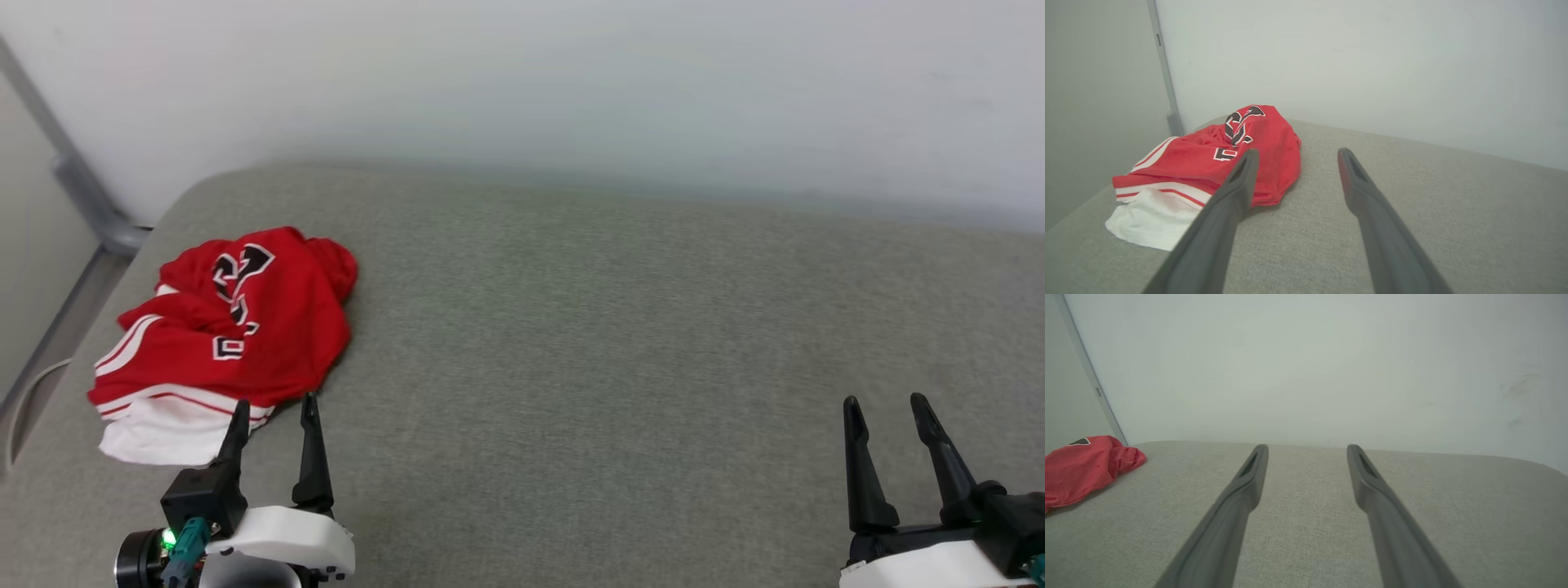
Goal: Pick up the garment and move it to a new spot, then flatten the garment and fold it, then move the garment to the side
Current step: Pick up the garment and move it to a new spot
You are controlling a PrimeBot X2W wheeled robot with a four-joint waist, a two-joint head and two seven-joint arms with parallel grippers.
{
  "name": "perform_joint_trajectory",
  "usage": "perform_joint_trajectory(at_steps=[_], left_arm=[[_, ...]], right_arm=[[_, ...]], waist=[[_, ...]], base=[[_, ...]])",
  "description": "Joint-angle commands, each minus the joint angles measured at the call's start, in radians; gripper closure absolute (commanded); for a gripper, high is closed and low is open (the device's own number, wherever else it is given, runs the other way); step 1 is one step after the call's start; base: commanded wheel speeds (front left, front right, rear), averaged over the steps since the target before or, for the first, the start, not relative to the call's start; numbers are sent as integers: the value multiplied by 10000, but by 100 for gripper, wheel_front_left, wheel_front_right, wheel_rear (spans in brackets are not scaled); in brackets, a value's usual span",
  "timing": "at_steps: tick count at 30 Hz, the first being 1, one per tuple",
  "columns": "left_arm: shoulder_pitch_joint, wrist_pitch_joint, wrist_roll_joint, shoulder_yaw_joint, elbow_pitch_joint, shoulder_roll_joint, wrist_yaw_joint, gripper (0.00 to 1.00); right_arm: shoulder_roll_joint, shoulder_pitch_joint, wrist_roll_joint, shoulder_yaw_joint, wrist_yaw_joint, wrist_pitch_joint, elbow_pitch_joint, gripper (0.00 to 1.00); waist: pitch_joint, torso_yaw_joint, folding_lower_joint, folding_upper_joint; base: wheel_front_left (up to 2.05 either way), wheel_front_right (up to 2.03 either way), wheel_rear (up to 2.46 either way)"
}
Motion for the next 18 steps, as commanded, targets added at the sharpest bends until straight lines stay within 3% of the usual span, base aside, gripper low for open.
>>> perform_joint_trajectory(at_steps=[1,18], left_arm=[[-106,-28,-2,36,-23,18,-7,0],[47,-28,-23,398,-31,16,-36,0]], right_arm=[[6,121,-90,13,-7,-23,-27,0],[4,109,-91,186,-7,-21,10,0]], waist=[[33,392,0,0],[9,2558,0,0]], base=[[0,0,0],[0,0,0]])
